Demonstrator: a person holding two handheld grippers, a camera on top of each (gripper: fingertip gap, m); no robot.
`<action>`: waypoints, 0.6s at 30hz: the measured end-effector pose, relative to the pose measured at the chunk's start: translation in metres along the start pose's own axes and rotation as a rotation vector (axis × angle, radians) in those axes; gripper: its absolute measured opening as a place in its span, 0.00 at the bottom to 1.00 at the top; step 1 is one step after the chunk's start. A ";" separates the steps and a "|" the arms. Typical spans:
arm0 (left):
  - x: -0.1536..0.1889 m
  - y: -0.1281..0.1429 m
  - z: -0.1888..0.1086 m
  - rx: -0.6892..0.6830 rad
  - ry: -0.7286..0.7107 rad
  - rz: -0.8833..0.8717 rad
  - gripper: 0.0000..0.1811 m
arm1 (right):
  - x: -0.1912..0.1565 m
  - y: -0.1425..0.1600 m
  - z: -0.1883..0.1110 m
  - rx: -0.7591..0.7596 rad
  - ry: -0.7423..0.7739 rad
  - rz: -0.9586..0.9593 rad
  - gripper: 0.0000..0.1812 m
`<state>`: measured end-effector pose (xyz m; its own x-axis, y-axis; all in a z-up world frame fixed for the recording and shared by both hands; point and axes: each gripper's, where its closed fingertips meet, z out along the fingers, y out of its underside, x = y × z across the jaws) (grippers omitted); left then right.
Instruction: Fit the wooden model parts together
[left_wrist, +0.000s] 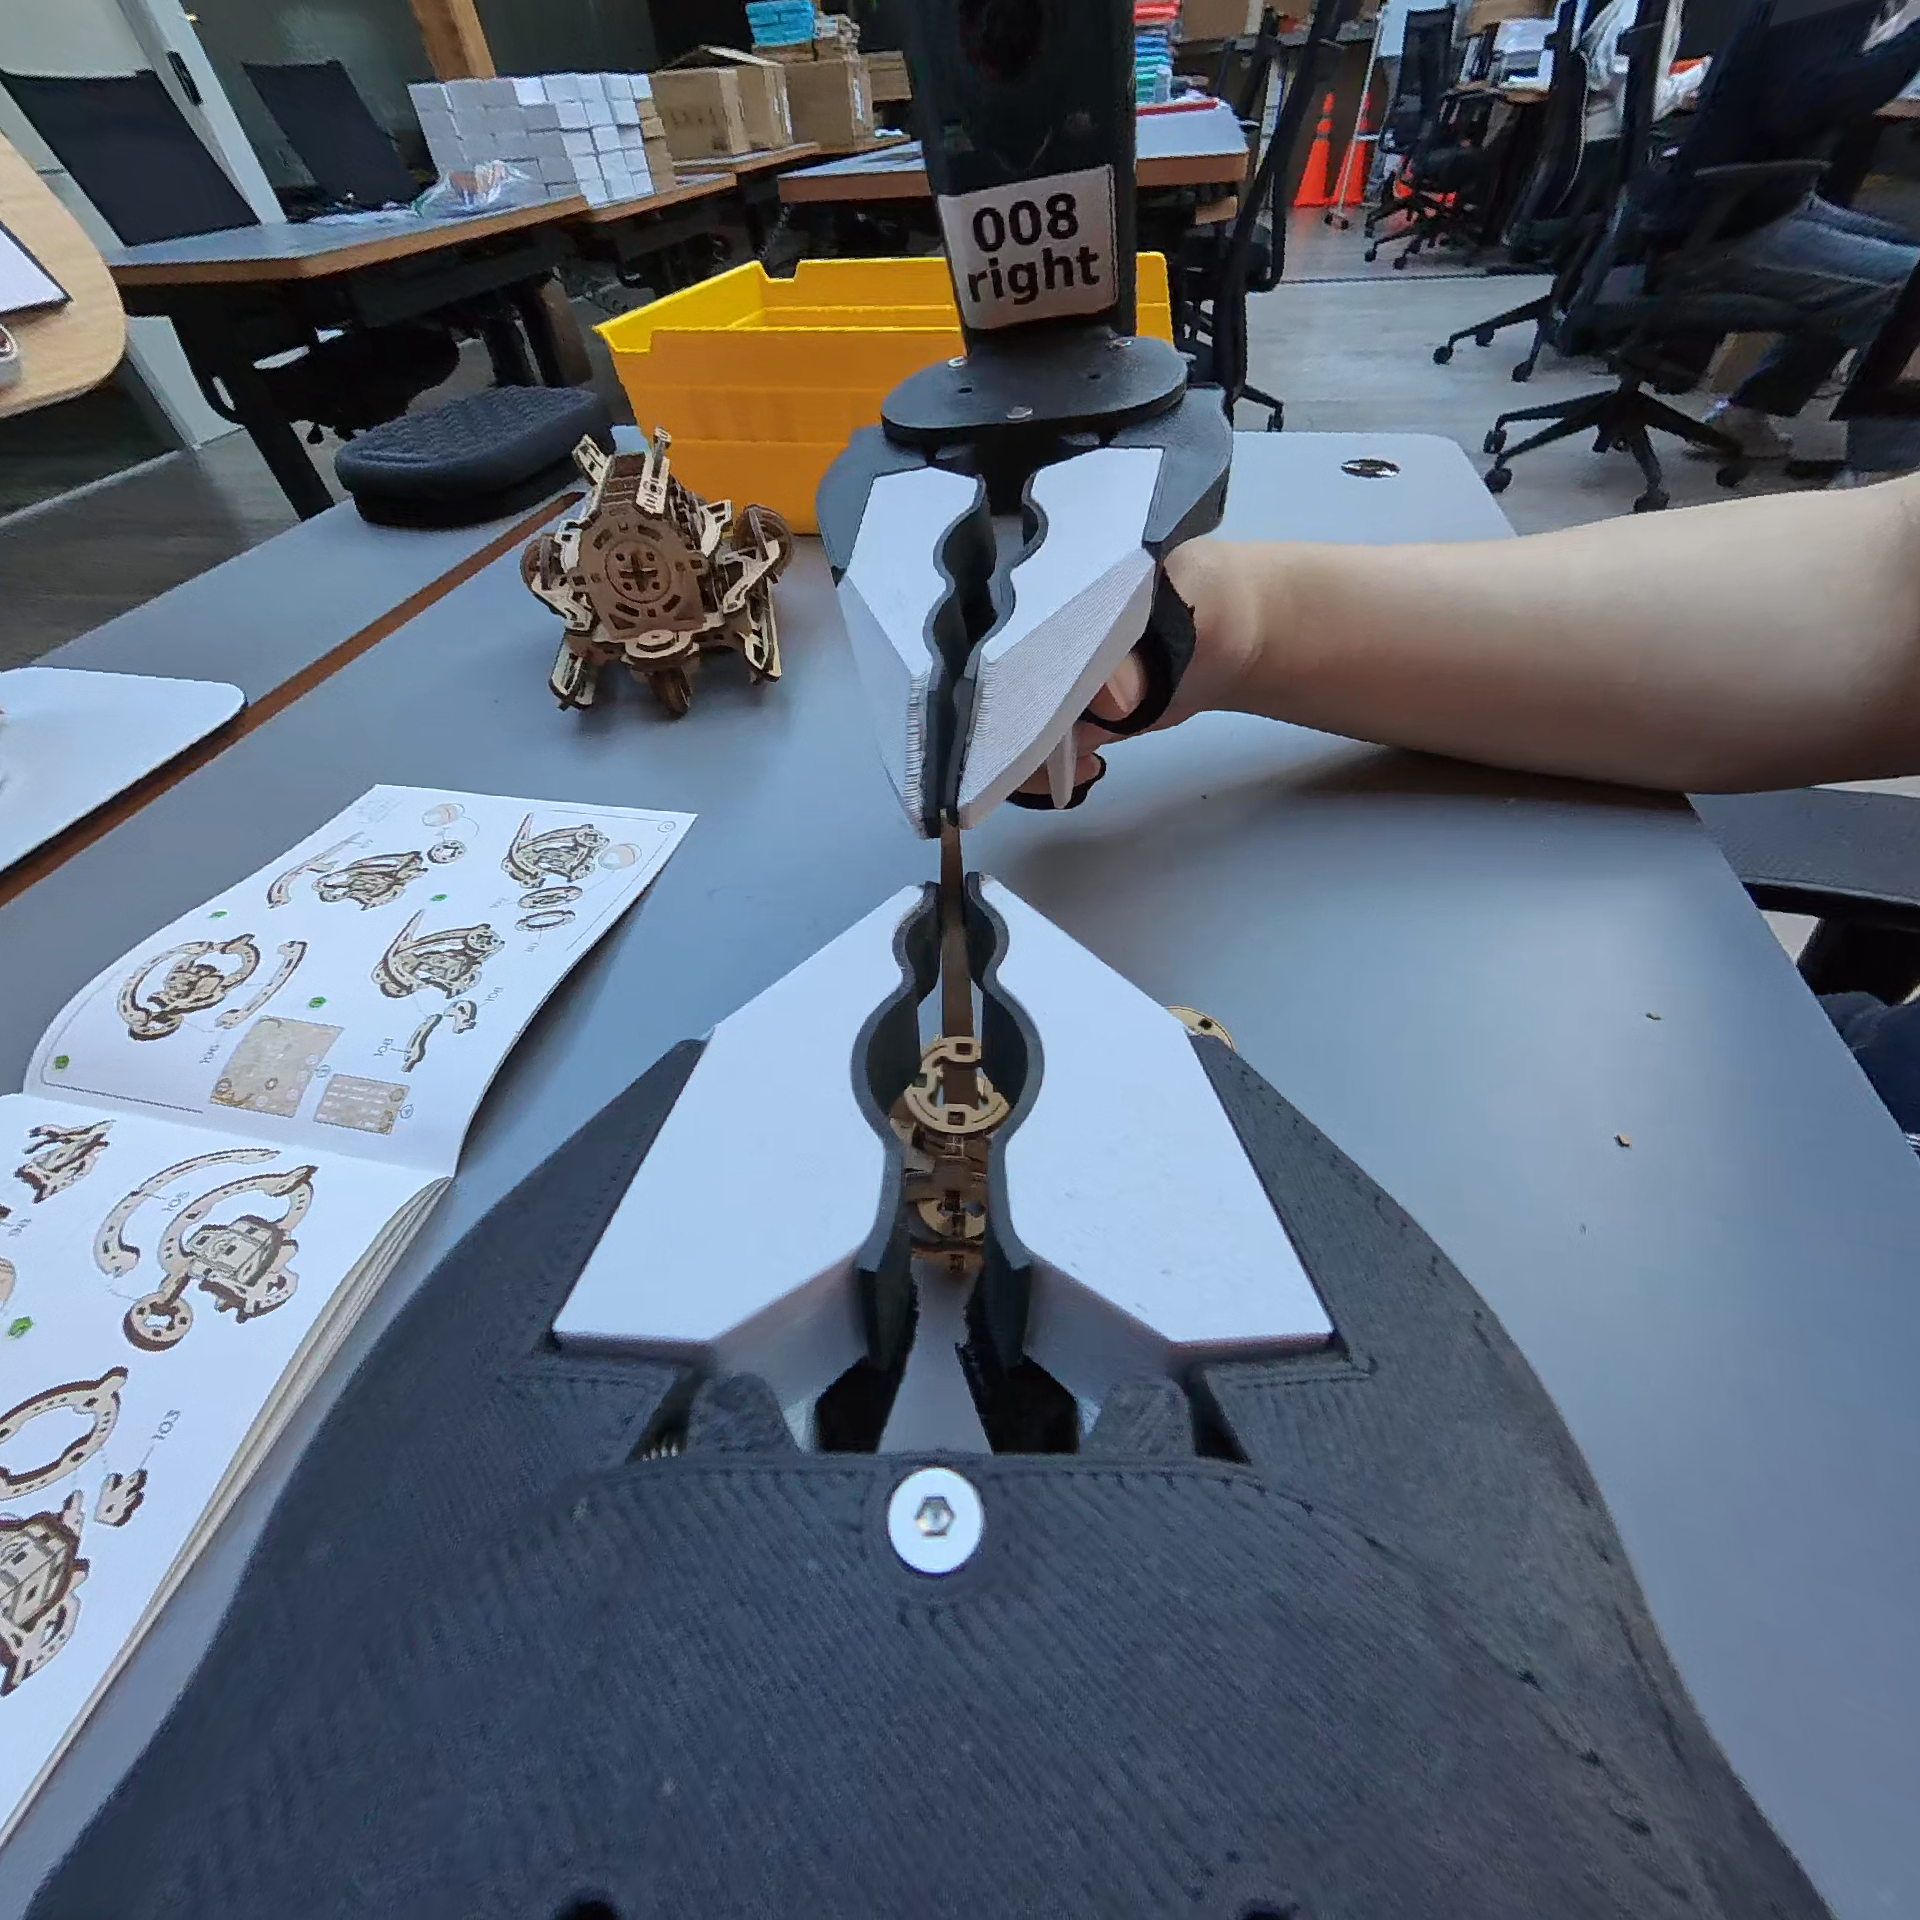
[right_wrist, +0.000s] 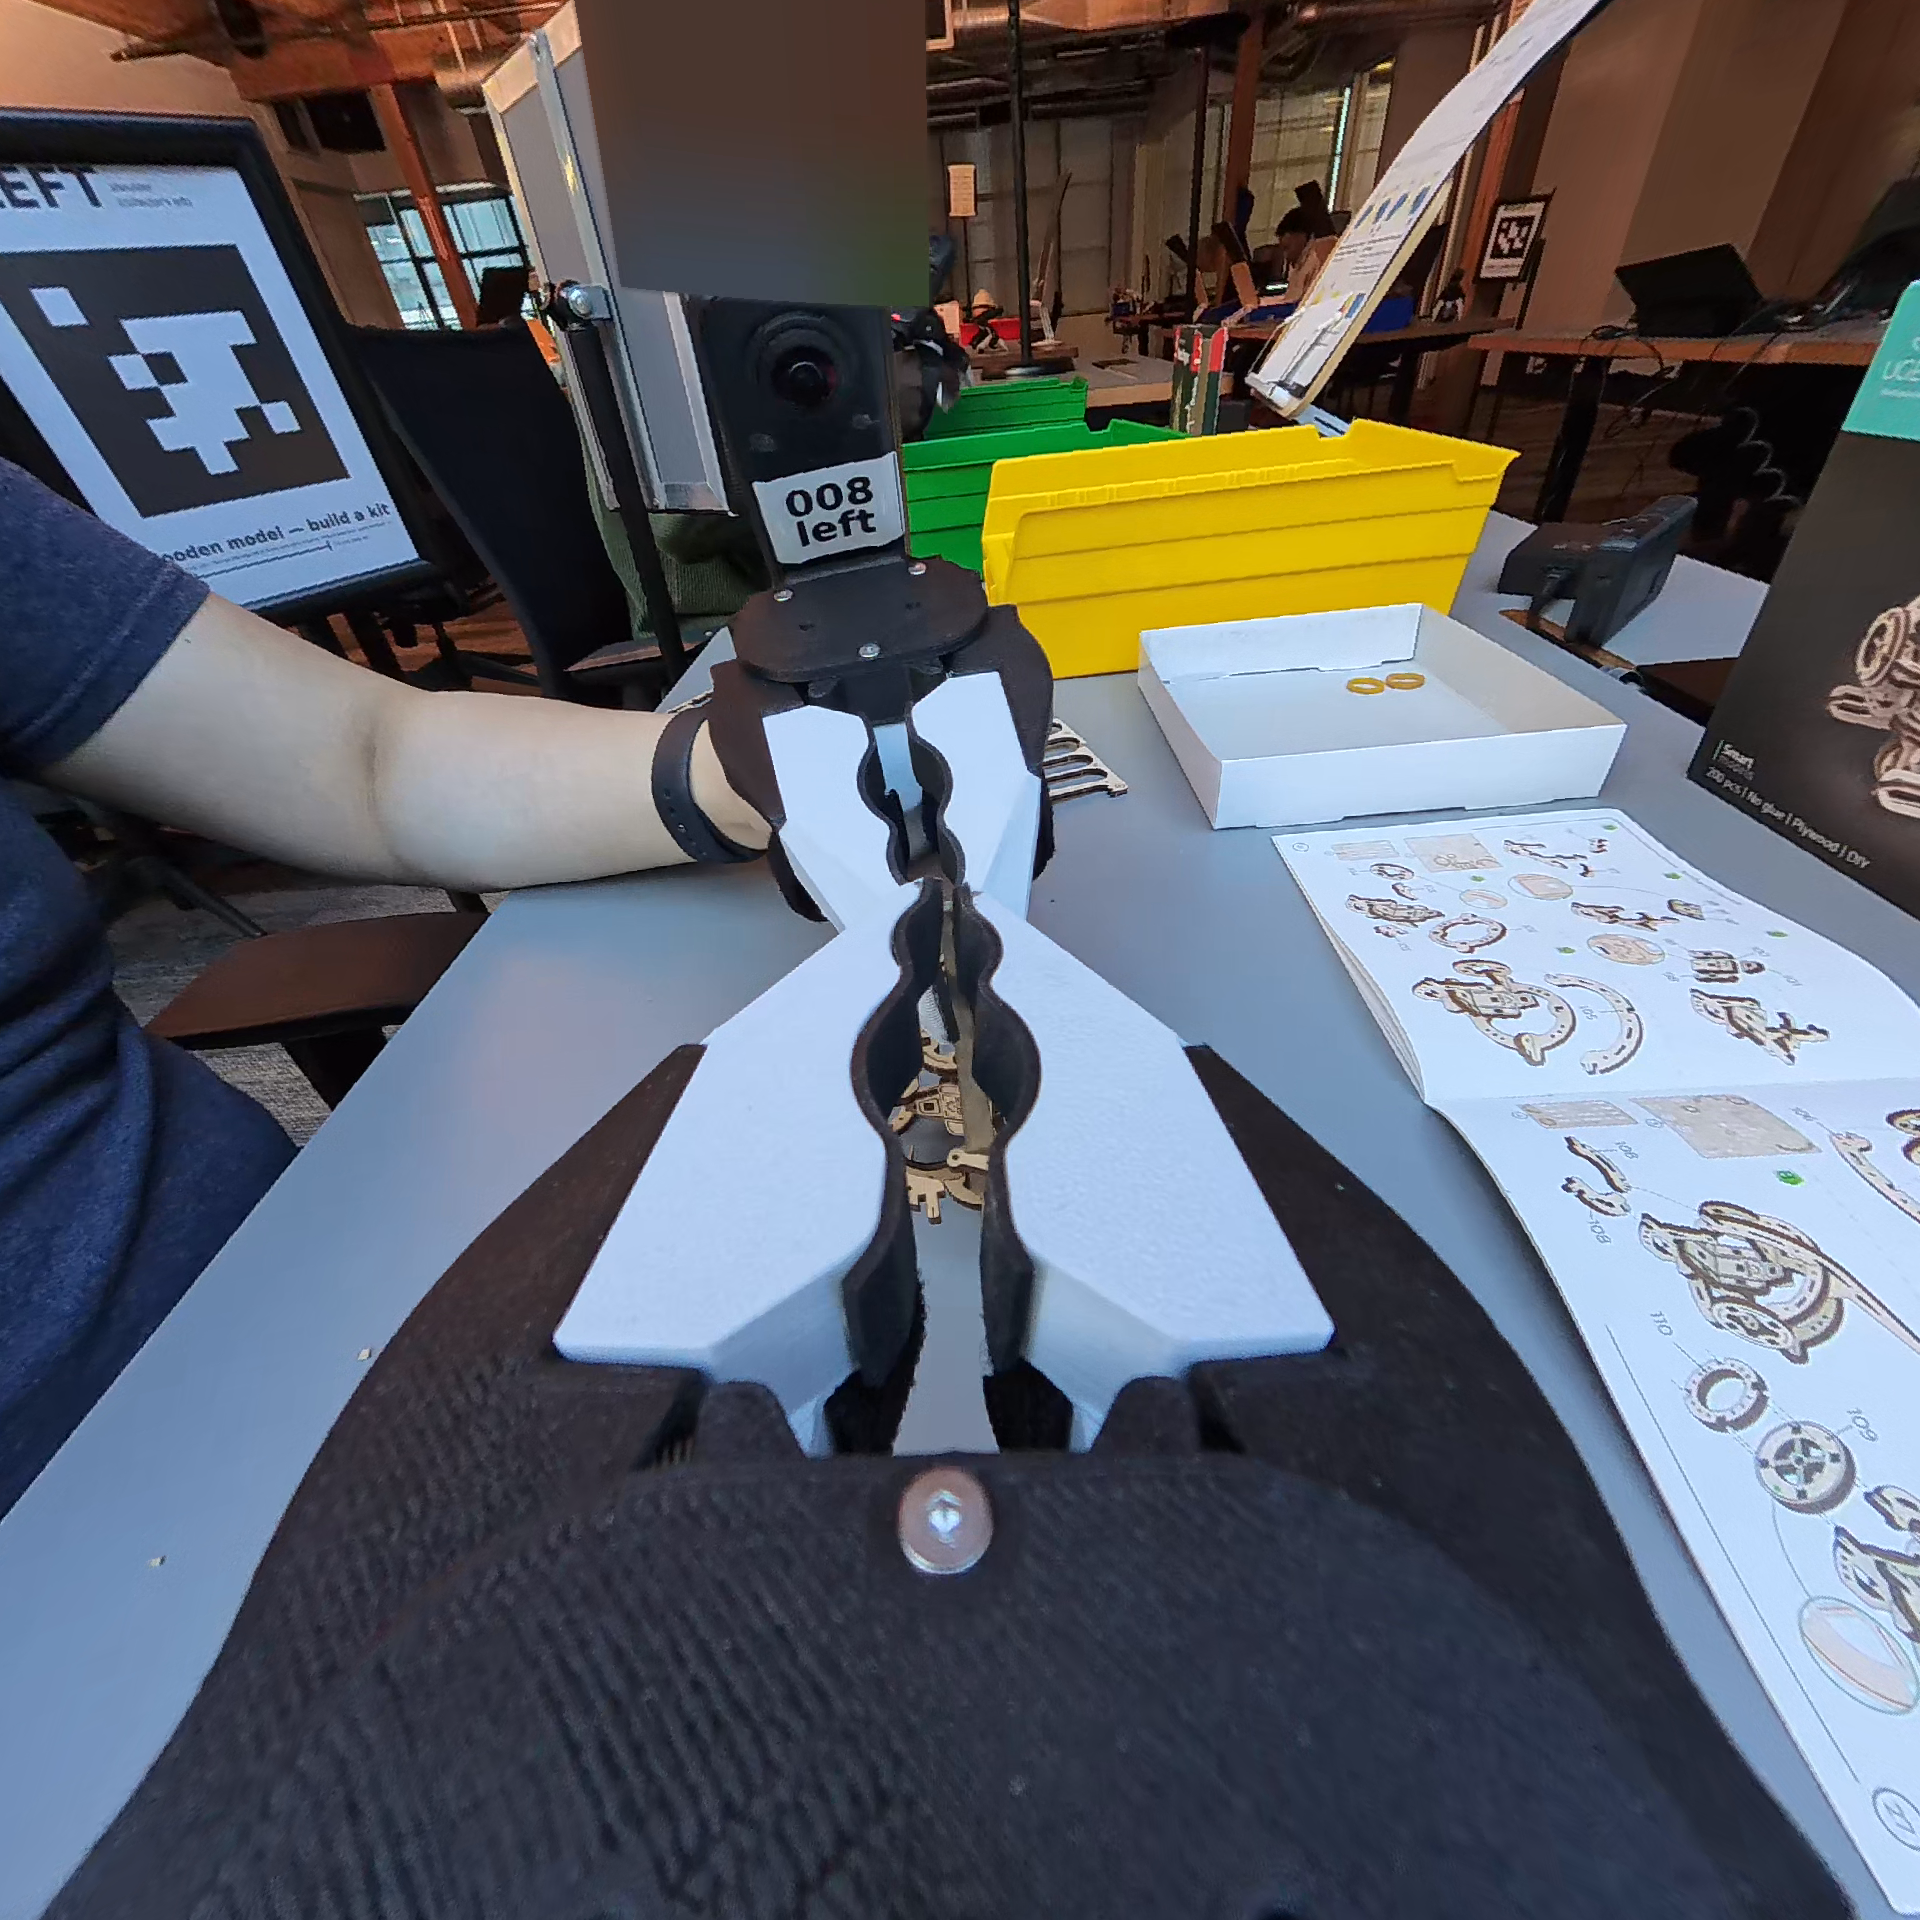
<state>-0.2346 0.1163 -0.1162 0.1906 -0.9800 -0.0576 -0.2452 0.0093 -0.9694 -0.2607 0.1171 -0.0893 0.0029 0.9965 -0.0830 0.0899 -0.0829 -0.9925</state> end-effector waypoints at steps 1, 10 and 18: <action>0.000 0.000 0.000 -0.005 -0.002 0.006 0.01 | 0.000 0.000 0.000 0.000 0.001 0.001 0.00; -0.002 0.001 0.000 0.004 -0.009 0.003 0.01 | -0.001 -0.016 -0.002 0.099 -0.001 0.019 0.00; -0.002 0.000 0.001 0.010 -0.007 -0.012 0.01 | -0.011 -0.016 0.009 0.110 -0.060 0.054 0.00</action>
<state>-0.2341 0.1183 -0.1168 0.2000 -0.9786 -0.0474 -0.2330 -0.0005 -0.9725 -0.2710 0.1071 -0.0736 -0.0555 0.9888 -0.1384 -0.0188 -0.1396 -0.9900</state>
